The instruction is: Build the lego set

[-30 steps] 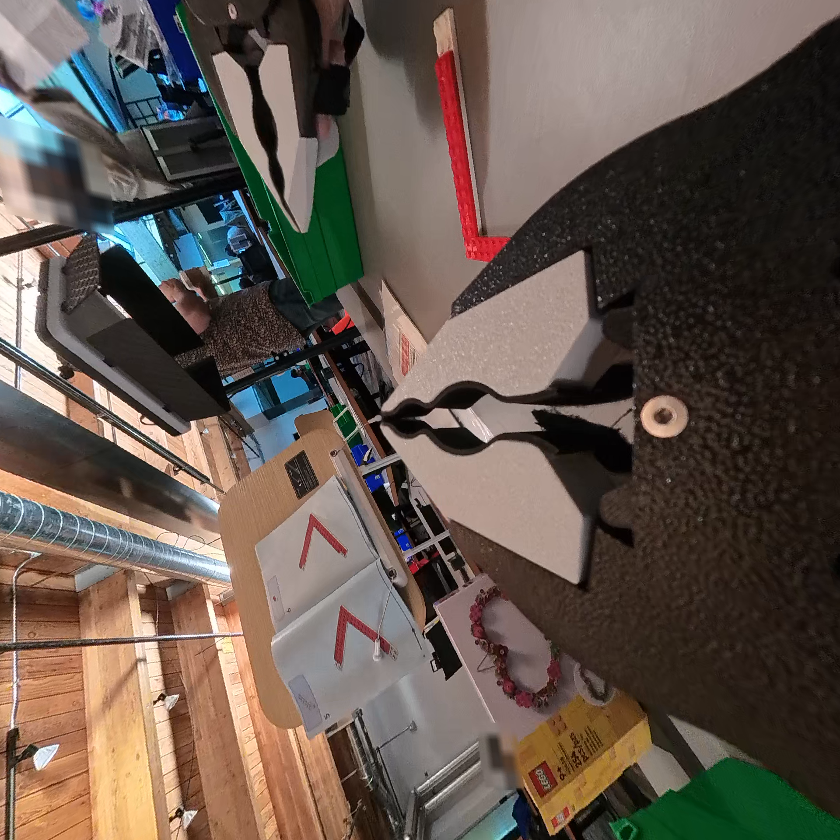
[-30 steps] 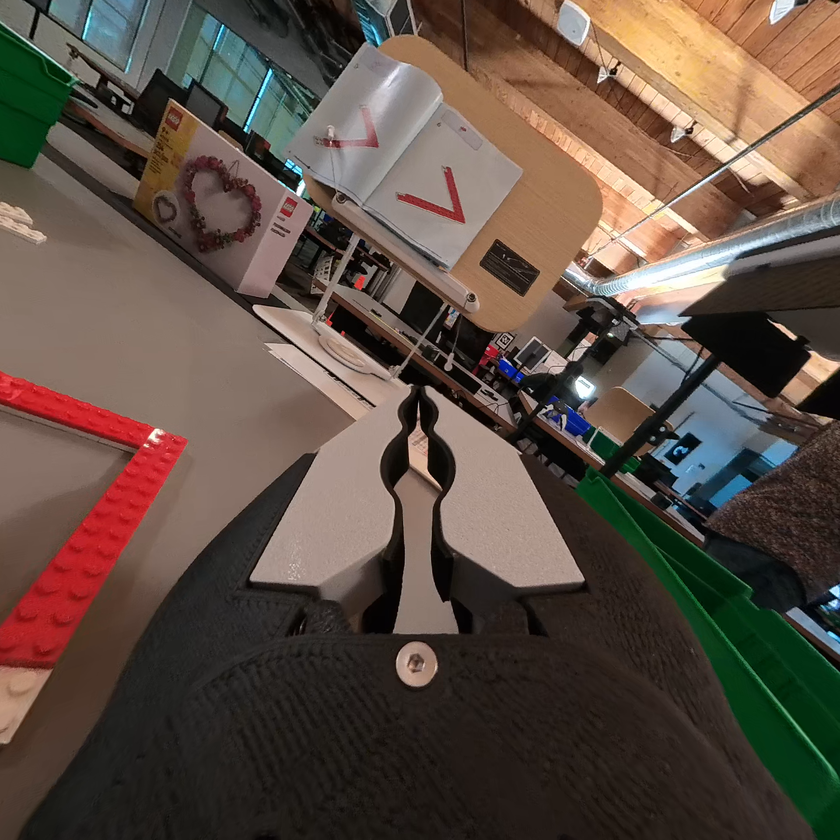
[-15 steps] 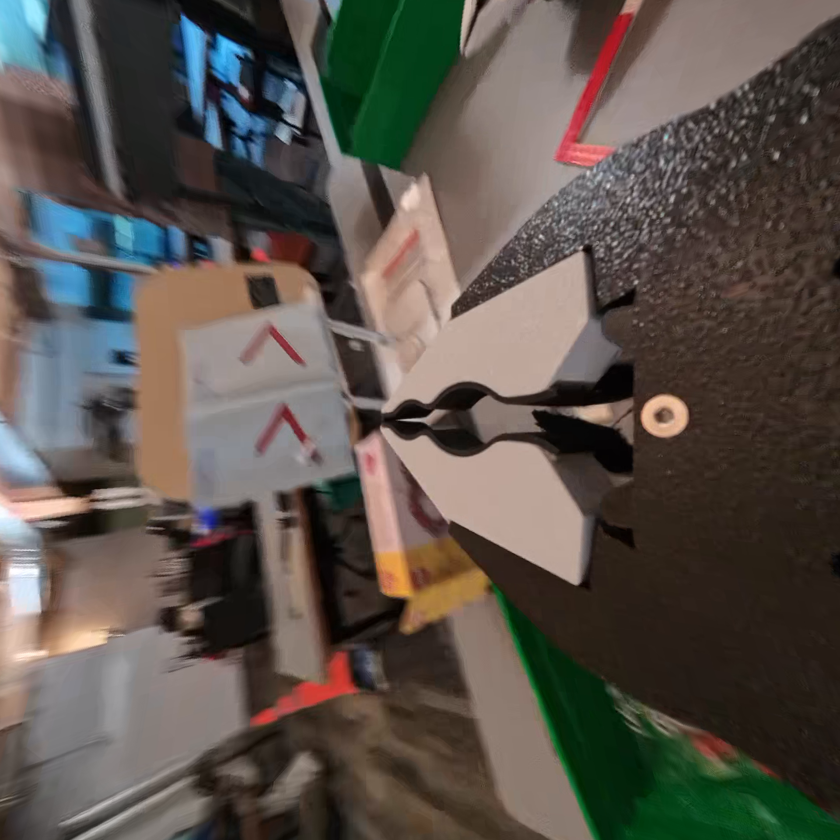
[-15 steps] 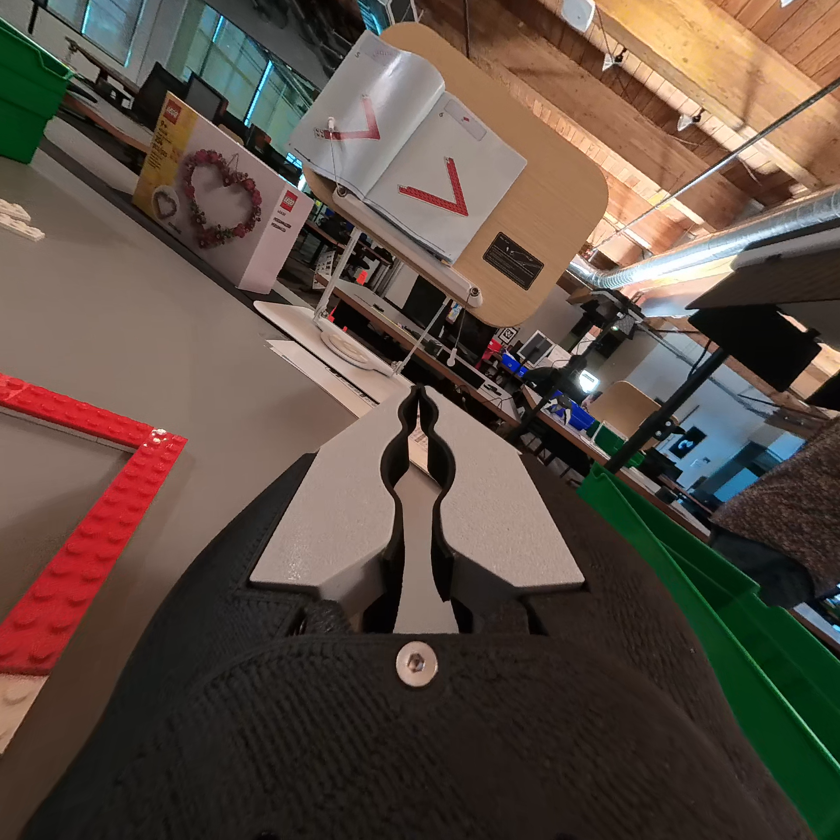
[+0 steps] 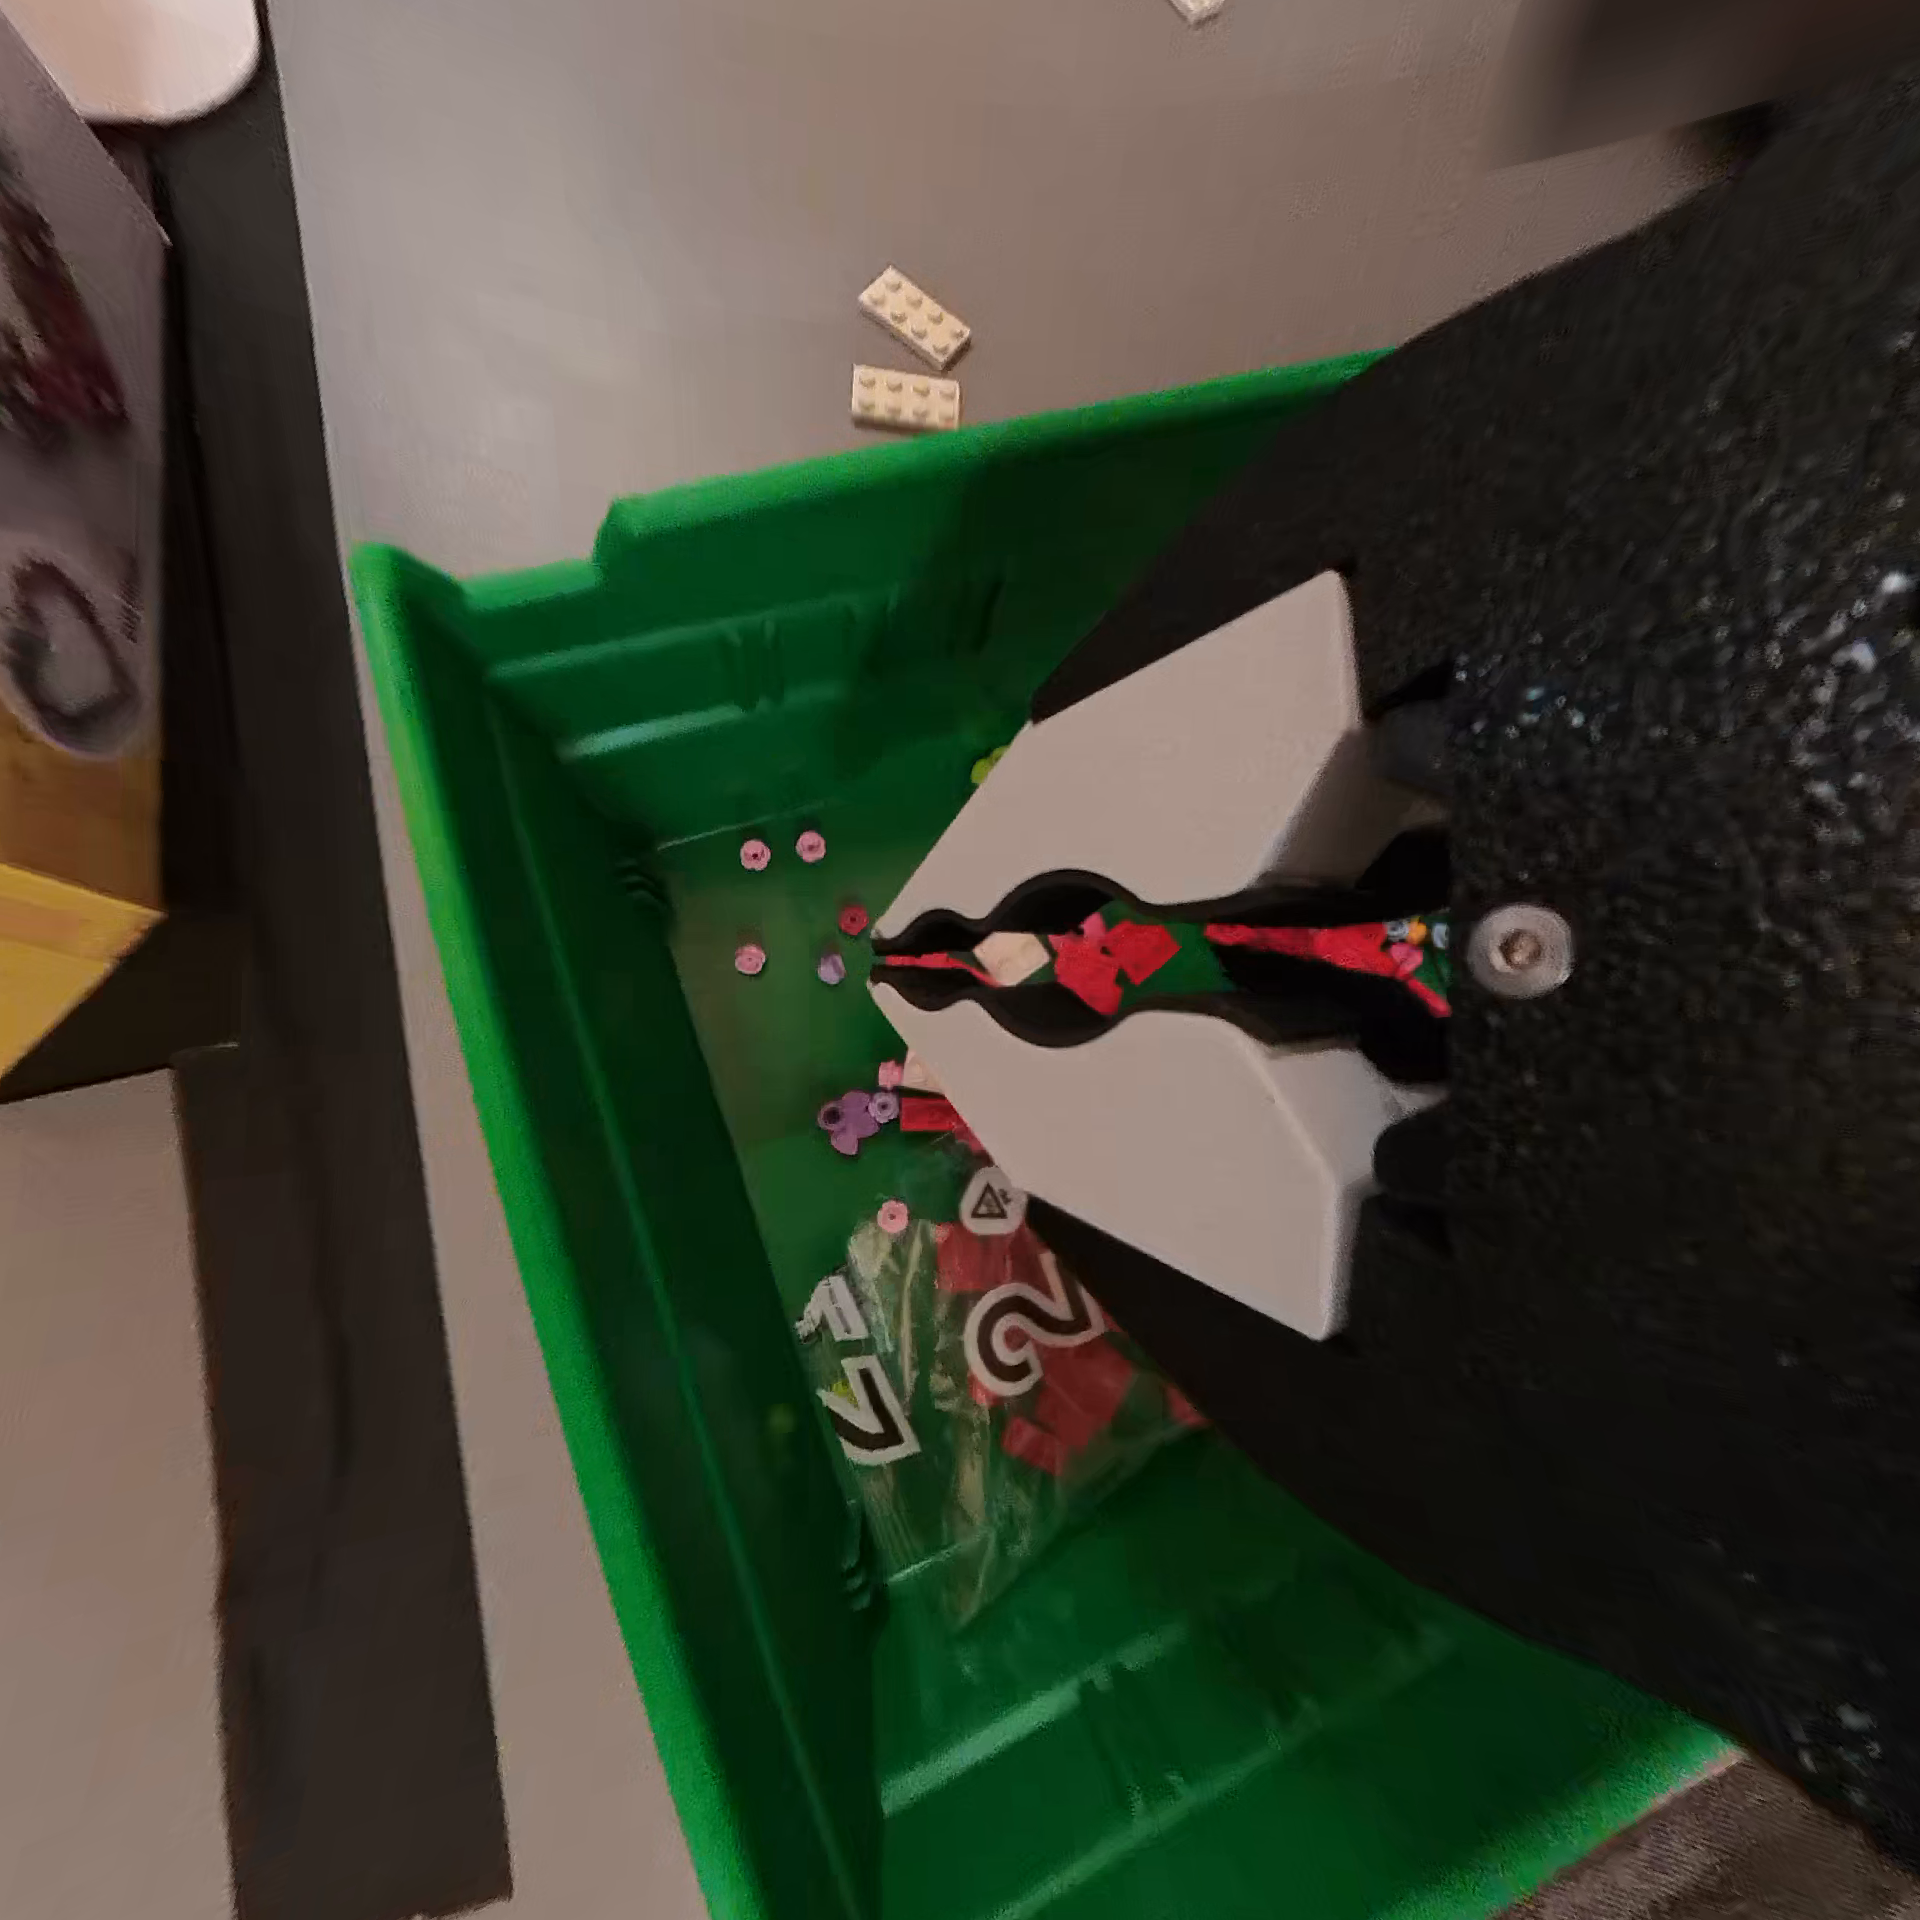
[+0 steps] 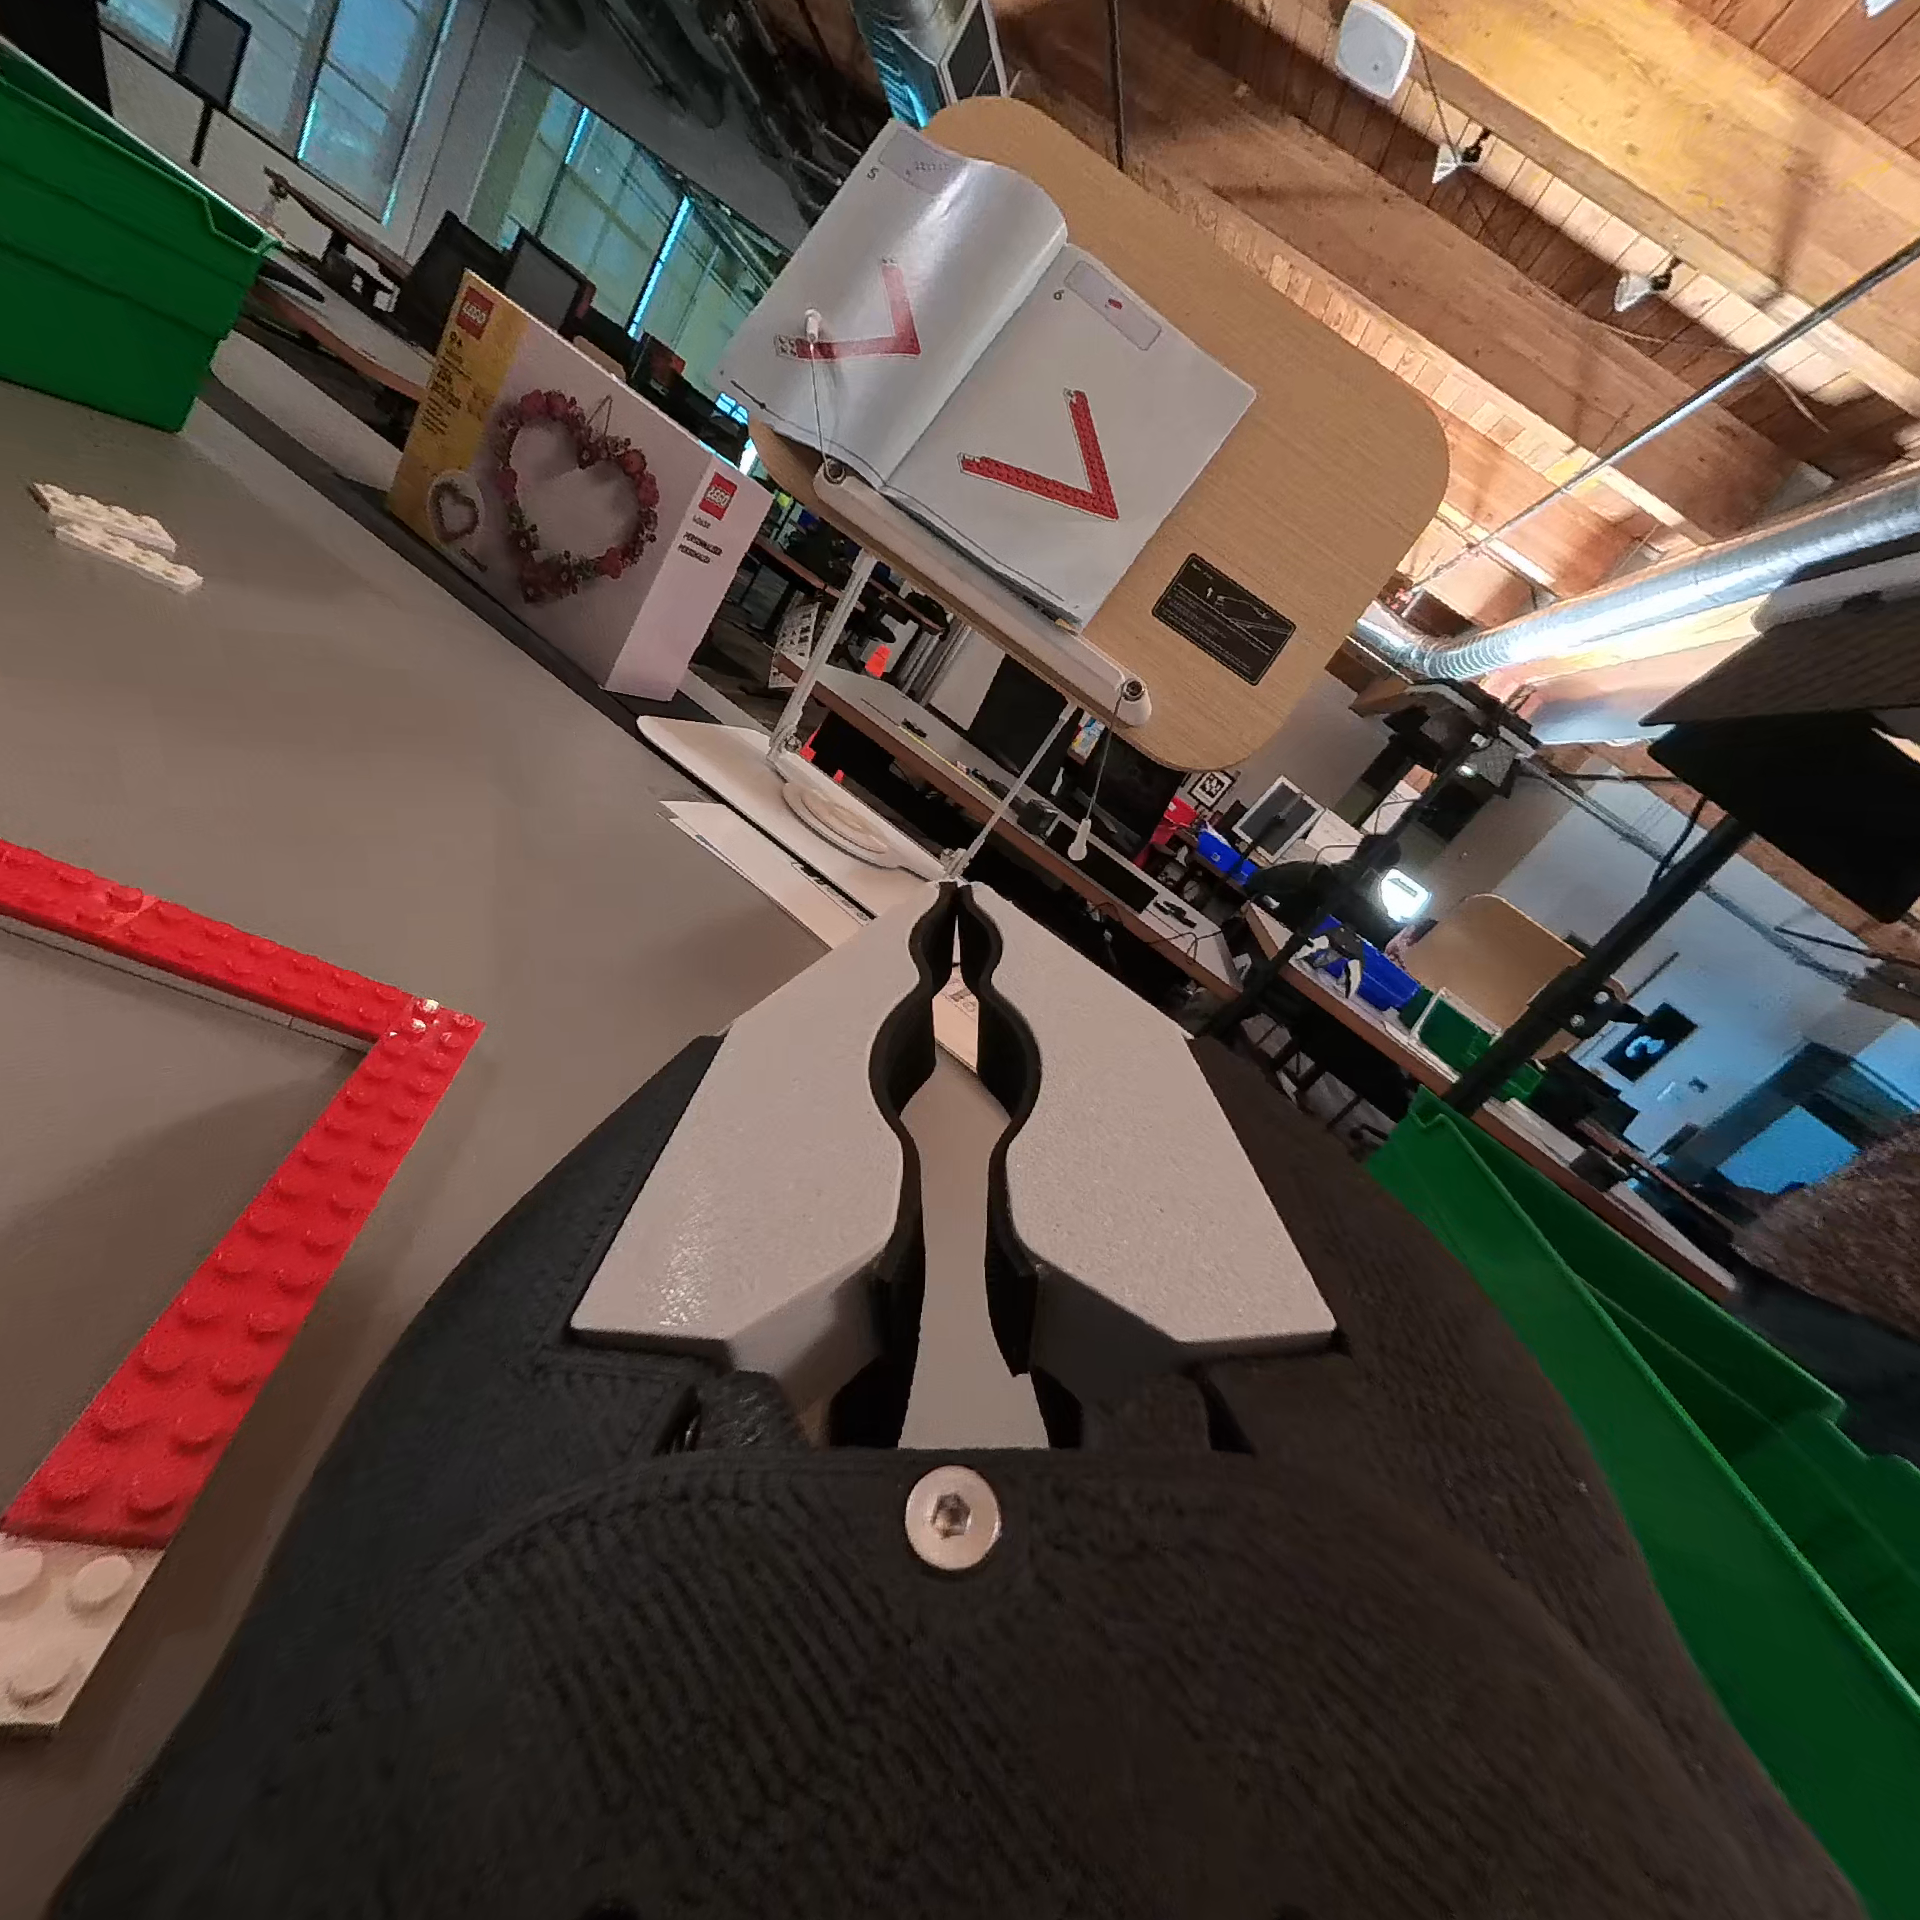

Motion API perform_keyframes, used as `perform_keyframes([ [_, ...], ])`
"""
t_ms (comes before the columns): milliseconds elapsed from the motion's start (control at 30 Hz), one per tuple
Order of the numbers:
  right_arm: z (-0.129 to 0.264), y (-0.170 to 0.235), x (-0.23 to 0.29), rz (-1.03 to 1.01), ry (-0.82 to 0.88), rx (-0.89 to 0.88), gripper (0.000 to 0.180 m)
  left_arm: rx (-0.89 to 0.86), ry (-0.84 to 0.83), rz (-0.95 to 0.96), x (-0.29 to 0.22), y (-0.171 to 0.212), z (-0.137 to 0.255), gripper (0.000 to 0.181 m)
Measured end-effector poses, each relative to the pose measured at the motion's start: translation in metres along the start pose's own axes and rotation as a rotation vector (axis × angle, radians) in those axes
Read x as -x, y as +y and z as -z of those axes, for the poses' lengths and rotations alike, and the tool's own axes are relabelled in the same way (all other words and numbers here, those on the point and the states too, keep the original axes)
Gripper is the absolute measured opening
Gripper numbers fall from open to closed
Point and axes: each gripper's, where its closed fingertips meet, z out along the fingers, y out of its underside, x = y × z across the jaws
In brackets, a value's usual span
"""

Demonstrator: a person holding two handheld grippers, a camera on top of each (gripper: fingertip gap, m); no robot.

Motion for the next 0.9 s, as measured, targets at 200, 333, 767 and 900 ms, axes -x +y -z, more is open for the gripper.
perform_keyframes([
  [200, 0.000, 0.000, 0.001, -0.011, -0.009, -0.001, 0.000, 0.126, -0.063, -0.004, 0.020, 0.012, -0.025, 0.000],
  [333, 0.000, 0.000, 0.002, -0.012, -0.015, -0.001, 0.000, 0.206, -0.120, -0.021, 0.031, 0.023, -0.032, 0.000],
  [767, -0.001, 0.002, 0.002, -0.018, -0.020, 0.006, 0.000, 0.253, -0.126, 0.017, 0.043, 0.033, -0.034, 0.008],
  [900, -0.001, 0.002, 0.002, -0.020, -0.021, 0.008, 0.000, 0.238, -0.075, 0.034, 0.035, 0.033, -0.036, 0.007],
])
